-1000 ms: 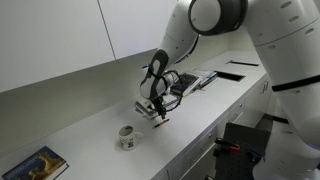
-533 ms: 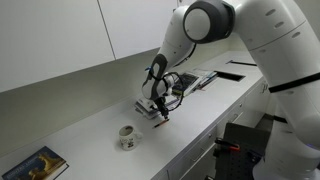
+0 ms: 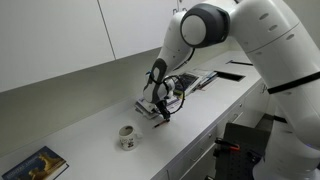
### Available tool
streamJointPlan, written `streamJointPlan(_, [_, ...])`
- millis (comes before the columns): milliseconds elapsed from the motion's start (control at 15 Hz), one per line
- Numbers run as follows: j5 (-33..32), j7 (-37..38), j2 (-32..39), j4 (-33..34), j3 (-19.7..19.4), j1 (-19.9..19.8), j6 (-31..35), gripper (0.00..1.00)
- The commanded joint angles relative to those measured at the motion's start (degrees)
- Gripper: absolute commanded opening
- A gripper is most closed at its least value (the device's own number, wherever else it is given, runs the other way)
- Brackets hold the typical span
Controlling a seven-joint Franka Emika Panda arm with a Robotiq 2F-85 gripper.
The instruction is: Place the pen inside the mug
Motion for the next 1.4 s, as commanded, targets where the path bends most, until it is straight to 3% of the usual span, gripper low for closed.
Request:
streamJointPlan(0, [0.24,-1.51,0.97,0.77,-0.95,0.97,1.12,0.38])
streamJointPlan(133, [0.22,-1.76,1.12,0.67,-0.95,1.03,1.73,0.23])
streamJointPlan(200, [0.11,-1.84,1.2,0.52,-1.03,1.15,2.32,0.24])
streamJointPlan(267, [0.15,-1.91,1.3,0.49,-1.04,1.19,2.58,0.18])
streamJointPlan(333, [0.19,-1.97,1.37,0.44,-1.08,1.25,2.89,0.07])
streamJointPlan(467, [0.06,-1.97,1.45,0.32,-1.24,1.44,3.24,0.11])
streamJointPlan(533, [0.01,-1.95,1.42,0.29,-1.35,1.52,3.3,0.06])
streamJointPlan(933, [0.28,-2.62,0.39,-0.52,-1.16,1.4,3.74,0.02])
streamJointPlan(1000, [0.2,-2.85,0.35,-0.56,-1.22,1.45,3.79,0.07])
streamJointPlan(1067, [0.13,-3.09,0.54,-0.45,-1.39,1.58,3.79,0.33])
streamJointPlan(1133, [0.17,-3.0,0.76,-0.33,-1.48,1.65,3.59,0.34])
streamJointPlan(1333, [0.27,-2.99,1.26,-0.41,-1.51,1.73,3.67,0.56])
